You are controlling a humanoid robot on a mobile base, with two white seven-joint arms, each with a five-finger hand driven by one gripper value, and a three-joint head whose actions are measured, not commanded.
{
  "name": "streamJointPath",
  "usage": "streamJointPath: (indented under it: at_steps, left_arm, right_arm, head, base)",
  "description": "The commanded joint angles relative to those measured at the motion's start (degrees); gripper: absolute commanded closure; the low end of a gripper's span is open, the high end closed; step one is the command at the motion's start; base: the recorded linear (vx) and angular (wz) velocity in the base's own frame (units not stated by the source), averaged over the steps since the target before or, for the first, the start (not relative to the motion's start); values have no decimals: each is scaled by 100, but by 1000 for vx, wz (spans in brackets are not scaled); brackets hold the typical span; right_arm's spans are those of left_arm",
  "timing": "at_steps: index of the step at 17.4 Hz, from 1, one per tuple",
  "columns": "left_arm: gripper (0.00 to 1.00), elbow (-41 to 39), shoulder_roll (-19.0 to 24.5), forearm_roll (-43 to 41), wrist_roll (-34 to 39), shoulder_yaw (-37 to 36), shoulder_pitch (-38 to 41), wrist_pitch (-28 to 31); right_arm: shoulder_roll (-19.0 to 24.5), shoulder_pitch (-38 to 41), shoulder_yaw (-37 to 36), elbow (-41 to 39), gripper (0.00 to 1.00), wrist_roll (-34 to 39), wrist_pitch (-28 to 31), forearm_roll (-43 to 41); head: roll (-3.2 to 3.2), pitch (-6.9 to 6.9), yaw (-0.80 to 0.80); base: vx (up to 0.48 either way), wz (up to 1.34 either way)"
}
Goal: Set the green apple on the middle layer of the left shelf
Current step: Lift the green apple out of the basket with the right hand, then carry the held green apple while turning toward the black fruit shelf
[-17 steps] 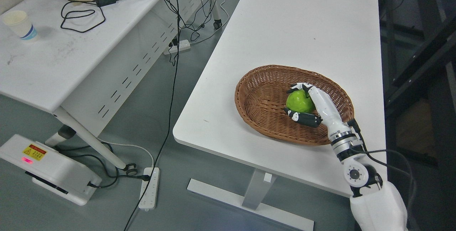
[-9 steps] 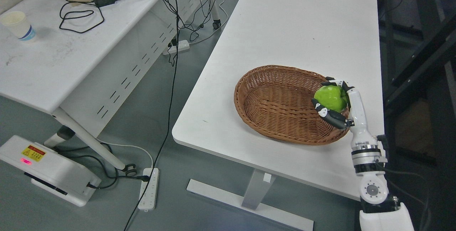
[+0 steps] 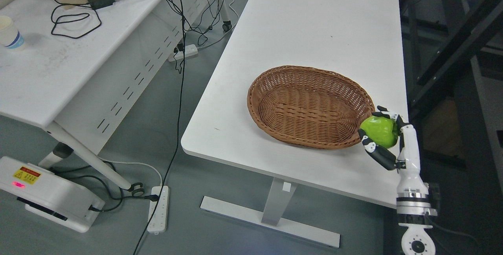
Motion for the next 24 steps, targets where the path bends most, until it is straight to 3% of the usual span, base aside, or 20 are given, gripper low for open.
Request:
streamJointPath:
  at_steps: [1,24]
  left_arm:
    - [0,0,100,0,4,0,53,3]
    - [0,0,100,0,4,0,53,3]
  right_arm:
    - [396,373,-559,-369,100,10,-42,-38]
    - [489,312,-102,-369,100,-7,152,-38]
  head:
    - [0,0,0]
    - [0,0,0]
  base:
    - [-63,-178]
    - [-26,-111]
